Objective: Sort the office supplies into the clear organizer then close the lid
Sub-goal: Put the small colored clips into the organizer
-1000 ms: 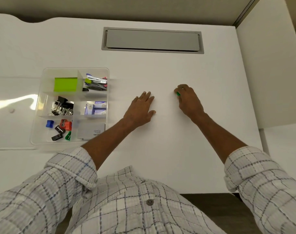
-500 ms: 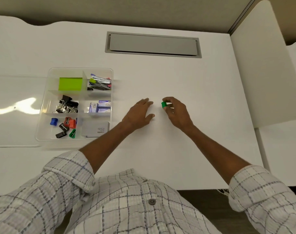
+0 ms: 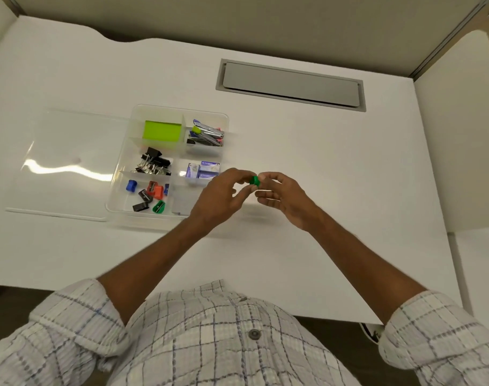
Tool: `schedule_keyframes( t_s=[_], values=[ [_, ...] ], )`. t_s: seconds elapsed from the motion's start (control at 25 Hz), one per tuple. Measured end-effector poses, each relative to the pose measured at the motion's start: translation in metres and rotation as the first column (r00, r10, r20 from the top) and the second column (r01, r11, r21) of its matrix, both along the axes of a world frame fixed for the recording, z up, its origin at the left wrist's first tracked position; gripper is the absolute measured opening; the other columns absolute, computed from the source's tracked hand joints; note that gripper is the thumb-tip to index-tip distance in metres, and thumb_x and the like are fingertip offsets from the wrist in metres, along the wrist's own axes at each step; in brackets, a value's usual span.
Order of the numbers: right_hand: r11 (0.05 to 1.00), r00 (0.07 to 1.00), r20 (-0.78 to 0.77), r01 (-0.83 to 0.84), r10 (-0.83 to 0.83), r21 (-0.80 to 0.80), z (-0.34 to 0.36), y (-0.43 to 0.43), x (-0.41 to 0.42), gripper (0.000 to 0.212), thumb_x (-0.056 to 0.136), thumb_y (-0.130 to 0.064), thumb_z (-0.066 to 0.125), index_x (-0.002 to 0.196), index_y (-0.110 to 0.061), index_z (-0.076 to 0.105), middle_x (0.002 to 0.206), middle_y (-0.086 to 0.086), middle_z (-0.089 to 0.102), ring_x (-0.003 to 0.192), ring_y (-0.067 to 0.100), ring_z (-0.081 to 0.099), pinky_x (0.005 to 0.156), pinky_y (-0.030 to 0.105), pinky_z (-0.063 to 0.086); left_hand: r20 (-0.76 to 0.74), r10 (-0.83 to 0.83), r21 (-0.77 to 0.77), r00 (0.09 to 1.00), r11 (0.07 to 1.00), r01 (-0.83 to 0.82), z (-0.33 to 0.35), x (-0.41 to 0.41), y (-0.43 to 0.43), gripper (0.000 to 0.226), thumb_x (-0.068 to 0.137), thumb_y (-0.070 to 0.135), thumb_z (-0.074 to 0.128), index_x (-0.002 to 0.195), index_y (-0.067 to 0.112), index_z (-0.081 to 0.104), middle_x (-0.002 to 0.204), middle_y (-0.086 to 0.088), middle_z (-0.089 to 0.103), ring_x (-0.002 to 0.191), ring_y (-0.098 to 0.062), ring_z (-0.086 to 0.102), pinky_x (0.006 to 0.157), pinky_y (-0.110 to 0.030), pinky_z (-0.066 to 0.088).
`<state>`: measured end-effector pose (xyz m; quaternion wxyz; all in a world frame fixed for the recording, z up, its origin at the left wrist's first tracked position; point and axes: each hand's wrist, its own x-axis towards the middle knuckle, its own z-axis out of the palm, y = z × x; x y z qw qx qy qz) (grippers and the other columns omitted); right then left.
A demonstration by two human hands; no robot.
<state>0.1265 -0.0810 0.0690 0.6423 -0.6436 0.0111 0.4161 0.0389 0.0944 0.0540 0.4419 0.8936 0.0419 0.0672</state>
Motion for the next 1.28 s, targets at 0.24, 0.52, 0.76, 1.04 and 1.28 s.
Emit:
schedule_keyframes(
  t_s=[0.24,0.52,0.76,1.04,1.28],
  values=[
    [0.993,0.993,0.083,-0.092,0.086,0.070,0.013,0.065,-0.034,0.033,0.098,-0.025,0.064,0.124,-0.005,0.062,0.122,0.017,0.069,0.104,0.022,0.069,0.099,0.036,0.056,0.050,0.188,-0.160,0.981,0.971,-0.178,0.007,-0.039,0.046,0.031,0.099,0.030,0.059,0.129,0.021,0.060,0.117,0.007,0.066,0.107,-0.004,0.064,0.082,-0.020,0.059],
    [0.983,0.983,0.082,-0.173,0.167,0.070,0.019,0.137,-0.064,0.031,0.100,-0.028,0.060,0.123,-0.009,0.069,0.119,0.011,0.072,0.110,0.024,0.071,0.098,0.032,0.056,0.023,0.395,-0.140,0.918,0.911,-0.388,0.003,-0.084,0.101,0.035,0.097,0.028,0.063,0.131,0.021,0.060,0.118,0.002,0.069,0.105,-0.011,0.067,0.086,-0.020,0.057],
    [0.982,0.988,-0.011,-0.149,0.152,0.120,0.018,0.173,-0.080,0.040,0.102,-0.042,0.049,0.123,-0.013,0.066,0.131,0.009,0.066,0.116,0.022,0.068,0.105,0.037,0.052,0.020,0.485,0.045,0.874,0.873,-0.485,-0.004,-0.113,0.151,0.030,0.088,0.029,0.073,0.118,0.026,0.065,0.112,0.009,0.071,0.107,-0.010,0.065,0.093,-0.033,0.054],
    [0.979,0.973,0.128,-0.200,0.194,0.036,0.016,0.191,-0.093,0.050,0.103,-0.050,0.043,0.136,-0.016,0.058,0.137,0.001,0.063,0.123,0.014,0.063,0.108,0.037,0.050,-0.048,0.451,0.059,0.891,0.892,-0.448,-0.018,-0.132,0.179,0.047,0.094,0.022,0.068,0.139,0.019,0.056,0.147,-0.004,0.053,0.144,-0.020,0.040,0.119,-0.044,0.035],
    [0.905,0.844,0.328,-0.406,0.425,-0.128,0.024,0.223,-0.123,0.050,0.103,-0.058,0.032,0.146,-0.037,0.044,0.155,-0.010,0.043,0.137,0.007,0.043,0.112,0.034,0.035,-0.026,0.483,0.065,0.875,0.874,-0.481,-0.018,-0.143,0.211,0.041,0.101,0.024,0.056,0.142,0.017,0.053,0.149,-0.005,0.051,0.142,-0.019,0.043,0.117,-0.048,0.035]
  ],
)
